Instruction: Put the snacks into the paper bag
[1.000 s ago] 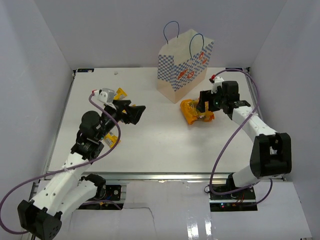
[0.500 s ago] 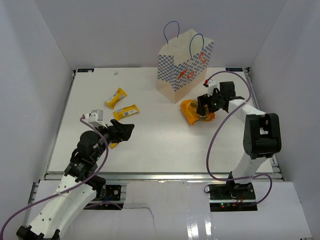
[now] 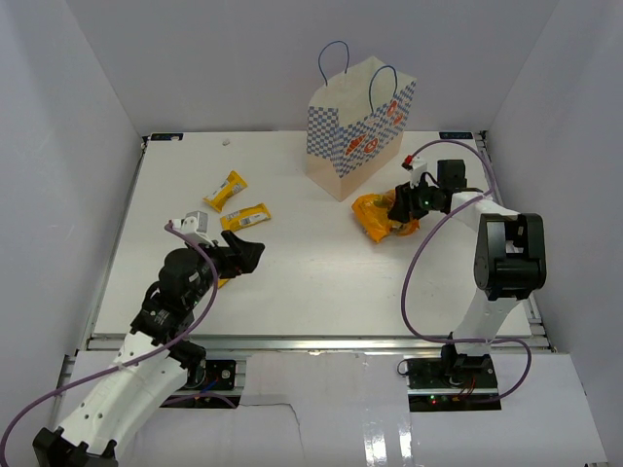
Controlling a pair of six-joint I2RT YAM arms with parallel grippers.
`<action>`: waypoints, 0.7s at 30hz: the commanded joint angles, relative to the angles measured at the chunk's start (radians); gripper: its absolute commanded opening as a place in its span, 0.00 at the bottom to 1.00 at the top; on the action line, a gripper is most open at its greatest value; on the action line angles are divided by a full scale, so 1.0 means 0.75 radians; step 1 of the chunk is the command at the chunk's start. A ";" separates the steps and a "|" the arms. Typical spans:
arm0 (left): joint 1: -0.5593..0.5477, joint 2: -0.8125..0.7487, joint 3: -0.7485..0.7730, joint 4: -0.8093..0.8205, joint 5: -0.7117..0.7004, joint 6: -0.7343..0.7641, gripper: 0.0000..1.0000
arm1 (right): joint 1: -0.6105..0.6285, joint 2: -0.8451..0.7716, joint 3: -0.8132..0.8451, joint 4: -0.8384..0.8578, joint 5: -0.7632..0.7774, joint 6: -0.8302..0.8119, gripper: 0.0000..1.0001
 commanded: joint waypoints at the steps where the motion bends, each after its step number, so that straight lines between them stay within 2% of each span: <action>1: 0.005 -0.014 -0.007 0.042 -0.001 -0.008 0.98 | -0.004 0.054 -0.029 -0.105 0.066 -0.091 0.43; 3: 0.005 -0.008 -0.010 0.050 0.003 -0.008 0.98 | -0.006 0.037 -0.029 -0.117 0.029 -0.101 0.30; 6: 0.003 0.005 -0.012 0.062 0.009 -0.004 0.98 | -0.022 -0.028 -0.042 -0.115 -0.091 -0.120 0.19; 9: 0.005 0.013 -0.018 0.079 0.017 -0.002 0.98 | -0.024 -0.138 -0.062 -0.113 -0.271 -0.165 0.13; 13: 0.005 0.019 -0.032 0.105 0.021 0.000 0.98 | -0.065 -0.300 -0.121 -0.088 -0.494 -0.238 0.09; 21: 0.005 0.033 -0.057 0.161 0.072 0.000 0.98 | -0.065 -0.378 -0.099 -0.166 -0.554 -0.322 0.08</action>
